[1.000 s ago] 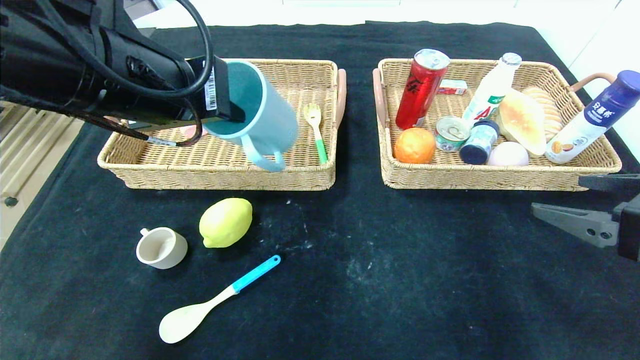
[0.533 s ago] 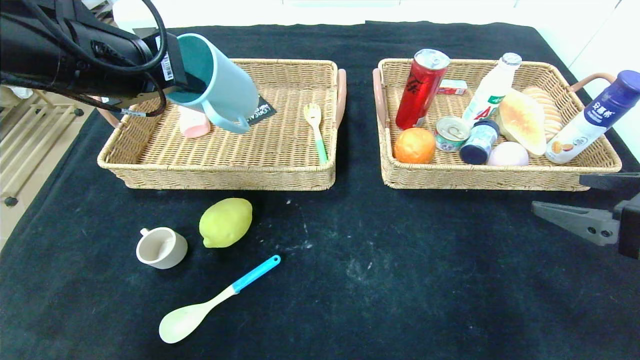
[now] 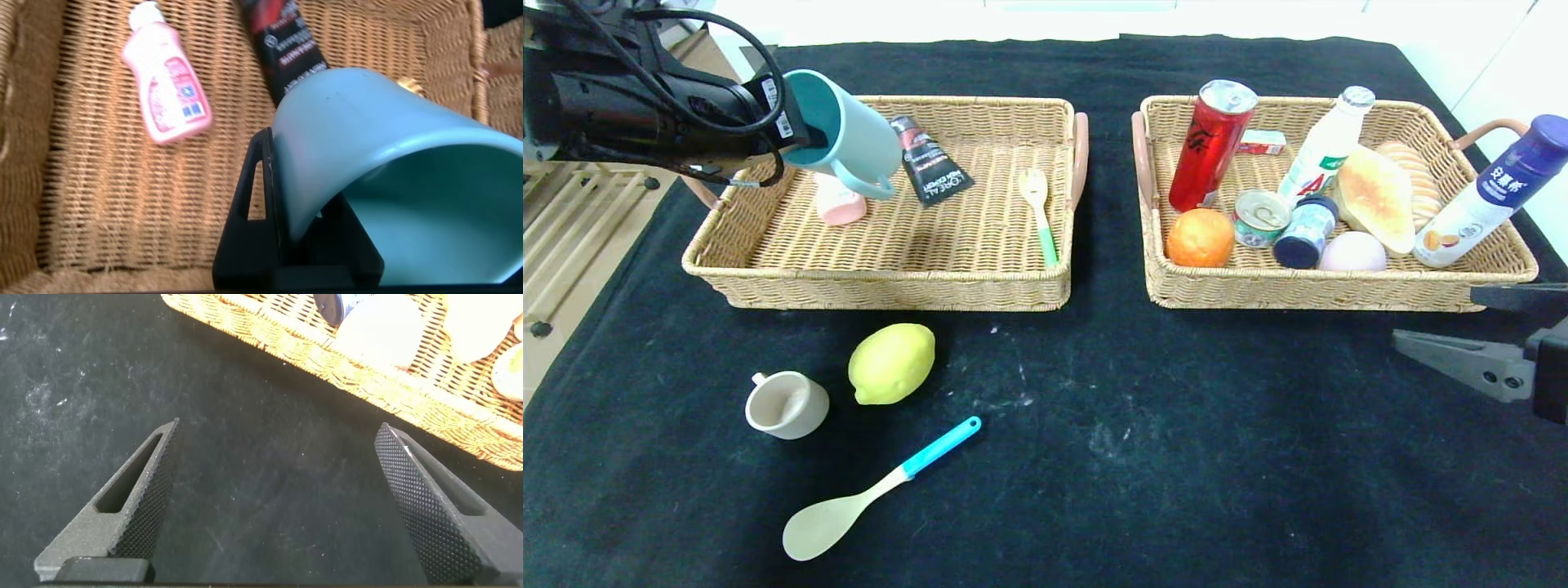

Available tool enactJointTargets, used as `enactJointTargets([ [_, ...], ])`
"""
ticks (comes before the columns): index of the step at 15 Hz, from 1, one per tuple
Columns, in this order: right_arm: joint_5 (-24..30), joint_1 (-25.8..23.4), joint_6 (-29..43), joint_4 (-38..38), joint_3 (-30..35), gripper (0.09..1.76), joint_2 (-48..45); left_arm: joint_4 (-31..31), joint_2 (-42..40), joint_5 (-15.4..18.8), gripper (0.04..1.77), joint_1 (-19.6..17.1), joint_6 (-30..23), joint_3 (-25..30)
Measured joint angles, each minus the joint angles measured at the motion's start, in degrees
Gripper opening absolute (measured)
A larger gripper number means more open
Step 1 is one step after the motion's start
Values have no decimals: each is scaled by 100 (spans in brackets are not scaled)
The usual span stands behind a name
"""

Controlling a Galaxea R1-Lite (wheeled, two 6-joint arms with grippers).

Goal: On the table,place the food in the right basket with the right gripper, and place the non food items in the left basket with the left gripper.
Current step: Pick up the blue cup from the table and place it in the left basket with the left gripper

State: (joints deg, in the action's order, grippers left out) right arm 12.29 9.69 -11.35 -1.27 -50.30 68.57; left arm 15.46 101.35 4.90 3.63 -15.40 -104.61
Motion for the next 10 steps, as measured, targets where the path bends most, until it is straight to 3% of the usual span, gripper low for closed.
enactJointTargets([
  [4, 2, -2, -6, -2, 11, 171, 0, -325, 262, 450, 18, -295, -33, 37],
  [10, 0, -5, -22, -2, 16, 171, -5, -1274, 462, 540, 18, -401, -11, 202],
])
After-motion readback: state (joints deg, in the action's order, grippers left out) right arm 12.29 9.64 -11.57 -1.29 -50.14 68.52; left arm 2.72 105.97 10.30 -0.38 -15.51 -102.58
